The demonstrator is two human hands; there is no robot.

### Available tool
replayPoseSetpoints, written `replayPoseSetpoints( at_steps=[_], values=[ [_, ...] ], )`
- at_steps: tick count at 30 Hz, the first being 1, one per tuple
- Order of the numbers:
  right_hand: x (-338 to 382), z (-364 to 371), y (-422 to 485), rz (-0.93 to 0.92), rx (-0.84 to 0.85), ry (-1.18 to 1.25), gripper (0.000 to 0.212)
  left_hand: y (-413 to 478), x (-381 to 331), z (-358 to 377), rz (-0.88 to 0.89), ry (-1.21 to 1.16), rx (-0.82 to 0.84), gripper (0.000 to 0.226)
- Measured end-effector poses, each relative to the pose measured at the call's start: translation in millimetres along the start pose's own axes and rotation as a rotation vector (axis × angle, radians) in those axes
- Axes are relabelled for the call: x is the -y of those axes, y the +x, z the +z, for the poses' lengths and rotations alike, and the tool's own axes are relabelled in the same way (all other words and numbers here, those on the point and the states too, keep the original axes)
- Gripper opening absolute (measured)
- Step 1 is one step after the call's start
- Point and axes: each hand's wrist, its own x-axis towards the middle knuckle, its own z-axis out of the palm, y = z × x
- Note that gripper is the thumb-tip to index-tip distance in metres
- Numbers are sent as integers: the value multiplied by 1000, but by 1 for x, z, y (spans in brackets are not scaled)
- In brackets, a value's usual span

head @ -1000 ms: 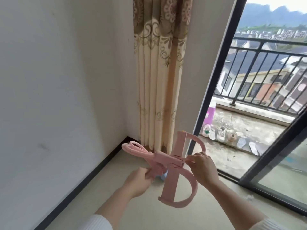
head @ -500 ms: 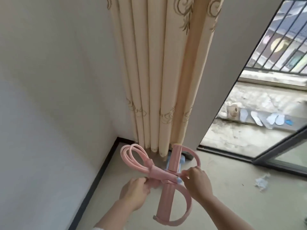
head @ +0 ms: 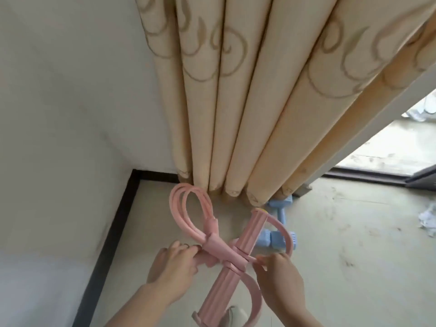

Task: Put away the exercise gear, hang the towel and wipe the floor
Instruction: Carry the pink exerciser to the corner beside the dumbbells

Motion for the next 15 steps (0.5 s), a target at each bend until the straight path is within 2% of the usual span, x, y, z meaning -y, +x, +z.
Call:
replayPoseSetpoints(
  at_steps=[4,7,12,15],
  values=[
    [-23,88,60,14,-34,-49,18,77,38,70,21,10,53,37],
    [-35,136,108,-18,-70,-69,19,133,56,113,47,33,15,37],
    [-41,173,170,-116,-120,-119,23,212,79,163,28,99,-2,30],
    [-37,181,191,-184,-219,-110,18,245,84,172,-4,34,-78,29]
  ],
)
